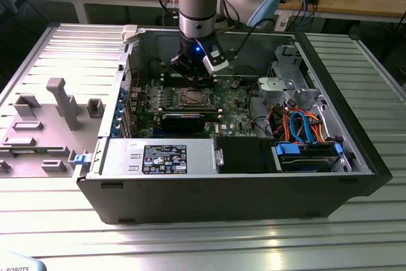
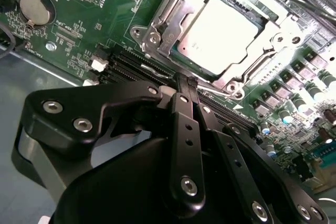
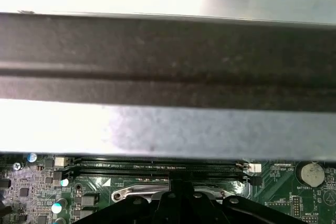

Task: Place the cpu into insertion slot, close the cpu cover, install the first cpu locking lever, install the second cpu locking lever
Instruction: 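Install the first cpu locking lever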

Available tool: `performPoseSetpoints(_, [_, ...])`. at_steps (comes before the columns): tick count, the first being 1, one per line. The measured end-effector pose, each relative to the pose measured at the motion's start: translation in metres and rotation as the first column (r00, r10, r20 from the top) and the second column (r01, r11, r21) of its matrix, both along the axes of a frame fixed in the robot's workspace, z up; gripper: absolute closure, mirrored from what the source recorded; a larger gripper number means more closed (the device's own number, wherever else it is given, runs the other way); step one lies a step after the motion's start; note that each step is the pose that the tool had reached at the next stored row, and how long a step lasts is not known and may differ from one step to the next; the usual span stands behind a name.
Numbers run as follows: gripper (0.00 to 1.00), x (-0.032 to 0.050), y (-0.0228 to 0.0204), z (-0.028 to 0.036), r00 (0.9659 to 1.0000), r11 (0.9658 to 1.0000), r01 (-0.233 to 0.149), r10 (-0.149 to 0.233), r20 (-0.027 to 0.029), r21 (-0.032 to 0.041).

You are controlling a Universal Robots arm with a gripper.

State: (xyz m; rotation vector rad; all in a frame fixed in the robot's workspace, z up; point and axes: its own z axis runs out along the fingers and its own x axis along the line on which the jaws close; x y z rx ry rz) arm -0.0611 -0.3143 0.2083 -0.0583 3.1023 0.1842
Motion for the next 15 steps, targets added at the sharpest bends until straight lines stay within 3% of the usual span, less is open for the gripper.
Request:
performPoseSetpoints(5, [0.89, 0.007, 0.001, 0.0, 1.0, 1.0, -0.002, 0.002, 0.0001, 0.0001])
performPoseSetpoints(15, [0.89, 0.0123, 0.0045, 0.0, 1.0, 1.0, -0.002, 0.002, 0.0001, 0.0001])
